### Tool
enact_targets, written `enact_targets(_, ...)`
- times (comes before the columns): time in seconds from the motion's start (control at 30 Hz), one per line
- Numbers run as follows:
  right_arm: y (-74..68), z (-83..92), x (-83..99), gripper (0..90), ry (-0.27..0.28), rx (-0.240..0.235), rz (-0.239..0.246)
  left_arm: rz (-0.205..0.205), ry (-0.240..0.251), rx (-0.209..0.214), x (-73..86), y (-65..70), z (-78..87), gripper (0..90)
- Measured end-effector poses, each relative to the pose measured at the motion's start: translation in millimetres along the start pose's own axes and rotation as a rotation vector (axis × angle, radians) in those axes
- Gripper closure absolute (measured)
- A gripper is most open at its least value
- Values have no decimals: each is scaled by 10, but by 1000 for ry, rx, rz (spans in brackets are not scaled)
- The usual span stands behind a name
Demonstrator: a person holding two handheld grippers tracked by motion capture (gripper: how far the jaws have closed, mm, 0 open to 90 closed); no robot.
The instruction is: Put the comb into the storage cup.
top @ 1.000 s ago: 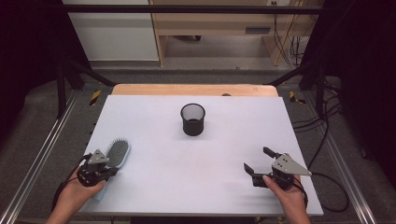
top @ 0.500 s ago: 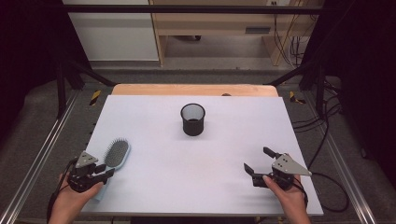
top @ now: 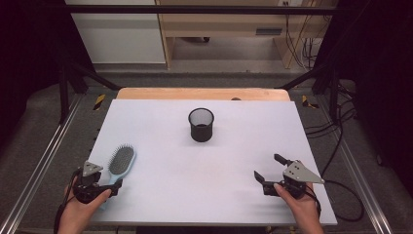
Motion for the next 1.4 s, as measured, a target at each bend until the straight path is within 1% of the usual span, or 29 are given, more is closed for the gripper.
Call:
enact_targets(0.1,-1,0,1,68,-1,0,2,-7,-5,-5,8,0,-18,172)
enact_targets(0.27,-4,0,3,68,-3,-1,1,-20,-15,-12,22,-3,-43,226)
enact_targets(0.37,-3,0,2,67,-2,0,3,-34,-23,-19,30,-3,-51,279)
enact_targets(0.4,-3,-1,3,67,-2,-1,3,-34,-27,-7,37,10,-60,335)
enact_targets(0.5,-4,-2,4,67,-3,-1,4,-31,-34,0,47,14,-72,369)
enact_targets(0.53,-4,-2,4,67,-3,-1,4,-27,-36,4,52,15,-76,390)
enact_targets(0.57,-4,-2,5,67,-3,-1,4,-22,-38,9,56,16,-82,438)
enact_targets(0.6,-4,-2,5,67,-3,-1,4,-18,-39,13,59,17,-86,438)
enact_targets(0.7,-4,-3,6,67,-4,0,5,-14,-48,22,72,15,-100,480)
enact_targets(0.93,-8,-4,9,67,-6,-1,8,2,-47,16,80,-20,-103,559)
enact_targets(1.03,-11,-6,10,67,-7,-1,9,-2,-41,12,84,-24,-101,586)
enact_targets(1.17,-15,-6,10,67,-7,-1,10,-7,-39,7,88,-24,-99,594)
enact_targets(1.2,-14,-7,9,67,-6,-1,10,-8,-39,5,88,-23,-98,619)
enact_targets(1.23,-14,-7,9,67,-6,-1,10,-11,-39,5,89,-21,-97,619)
enact_targets(1.3,-16,-8,11,67,-8,-2,10,-24,-38,13,89,-11,-96,677)
enact_targets(1.4,-15,-10,13,67,-8,-2,11,-32,-41,18,88,-12,-97,688)
Point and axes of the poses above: each handheld gripper's, and its own axes: z roughly backward along the jaws, x roughly out of its underside, y roughly to its right, the point moved 9 cm from there along -z, roughly forward along the jaws, and after that the axes turned 13 degrees about x, right-handed, at the moved point
